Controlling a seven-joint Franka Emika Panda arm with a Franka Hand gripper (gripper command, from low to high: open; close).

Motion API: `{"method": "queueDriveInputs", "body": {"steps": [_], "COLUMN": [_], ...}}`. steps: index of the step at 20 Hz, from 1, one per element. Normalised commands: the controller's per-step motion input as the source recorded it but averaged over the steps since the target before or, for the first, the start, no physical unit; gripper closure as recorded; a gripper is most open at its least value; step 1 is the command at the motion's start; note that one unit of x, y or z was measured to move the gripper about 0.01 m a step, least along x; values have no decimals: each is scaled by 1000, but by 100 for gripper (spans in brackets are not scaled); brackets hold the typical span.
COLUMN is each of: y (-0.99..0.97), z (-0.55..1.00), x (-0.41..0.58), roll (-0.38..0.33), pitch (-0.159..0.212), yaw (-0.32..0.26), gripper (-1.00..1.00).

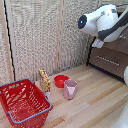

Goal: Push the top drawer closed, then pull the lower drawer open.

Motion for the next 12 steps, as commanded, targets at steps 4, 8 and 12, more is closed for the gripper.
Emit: {"method": "queueDriveInputs", "body": {"steps": [4,8,12], "y": [-742,-733,-711], "z": [336,270,183], "x": [-154,-166,-156], "roll": [-27,-52,-77], "pitch": [-57,-68,-64], "yaw": [127,124,123], "gripper": [100,100,100]}}
